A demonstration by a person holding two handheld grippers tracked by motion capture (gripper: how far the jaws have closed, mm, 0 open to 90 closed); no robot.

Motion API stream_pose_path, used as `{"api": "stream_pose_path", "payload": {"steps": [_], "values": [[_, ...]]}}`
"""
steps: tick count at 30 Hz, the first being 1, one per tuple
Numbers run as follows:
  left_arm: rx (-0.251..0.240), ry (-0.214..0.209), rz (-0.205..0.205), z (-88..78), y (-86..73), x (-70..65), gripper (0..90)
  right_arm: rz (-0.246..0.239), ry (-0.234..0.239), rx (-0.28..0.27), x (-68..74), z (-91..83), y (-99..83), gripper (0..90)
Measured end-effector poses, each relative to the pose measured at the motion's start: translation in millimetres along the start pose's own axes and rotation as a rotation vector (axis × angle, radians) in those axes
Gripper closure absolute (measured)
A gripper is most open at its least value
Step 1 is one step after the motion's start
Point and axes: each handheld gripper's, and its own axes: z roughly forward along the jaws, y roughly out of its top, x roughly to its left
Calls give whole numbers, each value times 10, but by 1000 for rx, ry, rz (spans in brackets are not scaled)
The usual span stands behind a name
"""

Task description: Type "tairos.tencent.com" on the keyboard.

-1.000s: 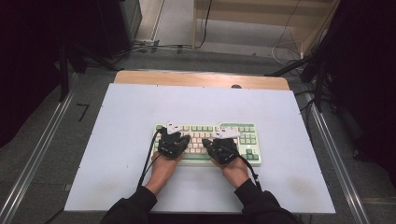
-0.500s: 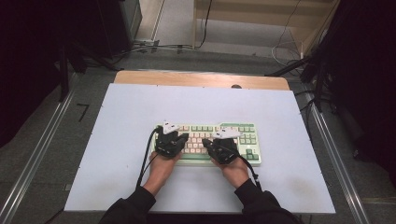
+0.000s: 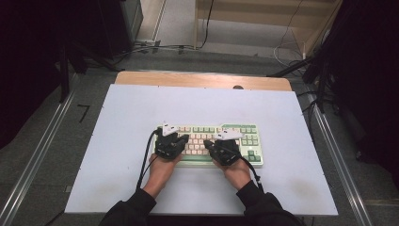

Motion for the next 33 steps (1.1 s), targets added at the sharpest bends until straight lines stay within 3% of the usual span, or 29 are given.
{"api": "stream_pose_path", "payload": {"steps": [33], "values": [[-22, 14, -18, -163, -37, 116, 900, 17, -18, 16, -129, -114, -92, 873]]}}
